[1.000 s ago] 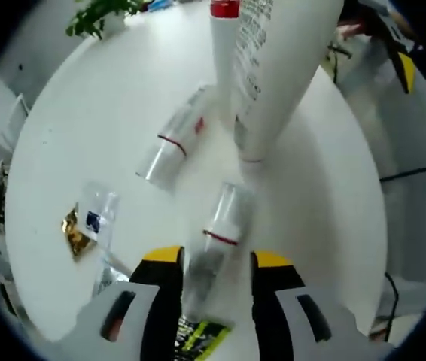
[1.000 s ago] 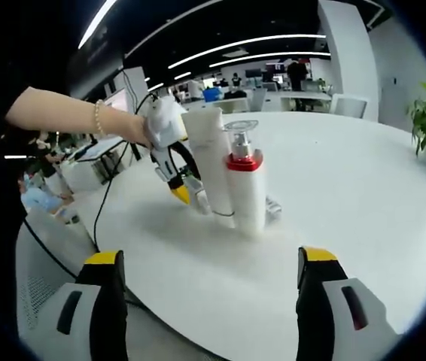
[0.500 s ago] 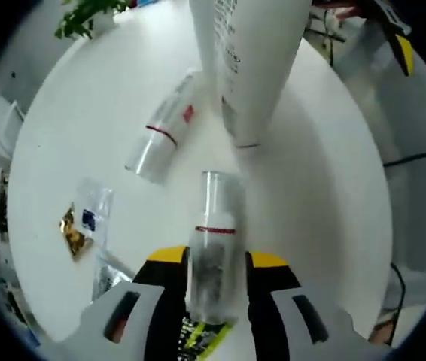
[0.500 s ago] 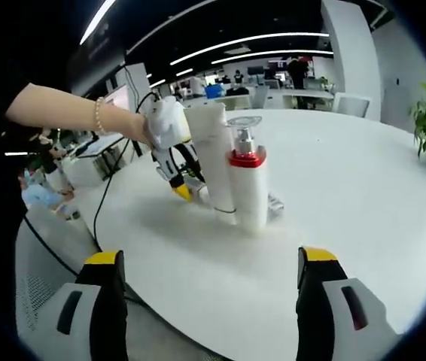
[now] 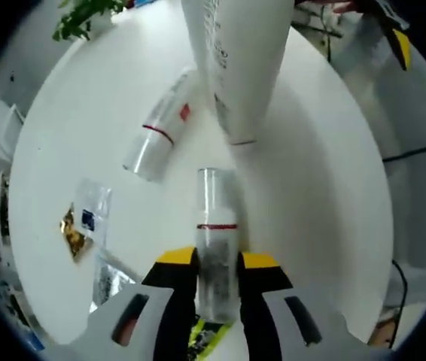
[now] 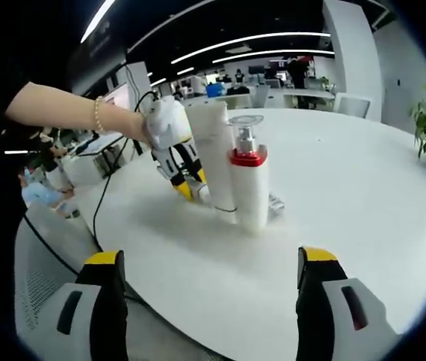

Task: Arrange the skincare products in the storage area until every visible bottle or jar stands upright without overlapping.

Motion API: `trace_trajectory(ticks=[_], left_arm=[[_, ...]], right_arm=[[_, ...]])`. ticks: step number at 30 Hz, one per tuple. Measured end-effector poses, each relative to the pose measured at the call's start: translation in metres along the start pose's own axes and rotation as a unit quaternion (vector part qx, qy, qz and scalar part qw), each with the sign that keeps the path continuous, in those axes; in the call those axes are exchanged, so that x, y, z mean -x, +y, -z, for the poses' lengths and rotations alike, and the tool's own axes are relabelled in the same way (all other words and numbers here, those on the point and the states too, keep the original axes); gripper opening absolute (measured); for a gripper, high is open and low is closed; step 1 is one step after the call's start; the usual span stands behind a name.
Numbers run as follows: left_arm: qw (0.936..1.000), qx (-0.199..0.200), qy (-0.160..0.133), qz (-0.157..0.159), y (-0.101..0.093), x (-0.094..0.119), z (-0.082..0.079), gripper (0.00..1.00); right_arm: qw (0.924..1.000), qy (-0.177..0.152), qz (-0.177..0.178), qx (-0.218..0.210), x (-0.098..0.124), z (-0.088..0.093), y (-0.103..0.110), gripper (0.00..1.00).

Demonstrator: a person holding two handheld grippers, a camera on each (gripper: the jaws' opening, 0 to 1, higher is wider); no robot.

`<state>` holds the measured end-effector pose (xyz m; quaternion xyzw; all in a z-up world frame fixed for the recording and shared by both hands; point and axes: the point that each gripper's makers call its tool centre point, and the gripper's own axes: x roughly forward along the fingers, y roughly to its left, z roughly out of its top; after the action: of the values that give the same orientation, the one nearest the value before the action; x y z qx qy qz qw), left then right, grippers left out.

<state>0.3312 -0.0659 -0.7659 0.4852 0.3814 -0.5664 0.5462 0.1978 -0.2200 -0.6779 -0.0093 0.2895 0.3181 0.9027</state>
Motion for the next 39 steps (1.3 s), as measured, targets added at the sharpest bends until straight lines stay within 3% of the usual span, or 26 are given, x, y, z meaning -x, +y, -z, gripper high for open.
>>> trace_trajectory(ticks=[10,16,26,33,36,39], left_arm=[[0.9996,0.022,-0.016,-0.001,-0.001,0.001,-0.002,0.17],[0.9968,0.063,-0.049,0.0,-0.002,0.009,-0.009,0.17],[0.9909,0.108,-0.081,-0.004,-0.003,0.017,-0.005,0.17],[0.9913,0.106,-0.075,-0.017,-0.017,0.03,0.001,0.17],[0.9859,0.131,-0.101,-0.022,-0.023,0.038,-0.006,0.17],[0.9765,0.165,-0.136,-0.025,-0.034,0.051,-0.015,0.17]], right_arm=[[1.0,0.001,0.0,0.0,0.0,0.001,-0.001,0.94],[1.0,0.002,-0.004,0.003,-0.001,0.001,0.002,0.94],[0.9999,0.005,-0.011,0.01,-0.002,0.001,0.004,0.93],[0.9997,0.006,-0.017,0.017,-0.003,0.002,0.007,0.92],[0.9995,0.008,-0.022,0.022,-0.004,0.003,0.009,0.92],[0.9994,0.009,-0.024,0.024,-0.004,0.003,0.01,0.91]])
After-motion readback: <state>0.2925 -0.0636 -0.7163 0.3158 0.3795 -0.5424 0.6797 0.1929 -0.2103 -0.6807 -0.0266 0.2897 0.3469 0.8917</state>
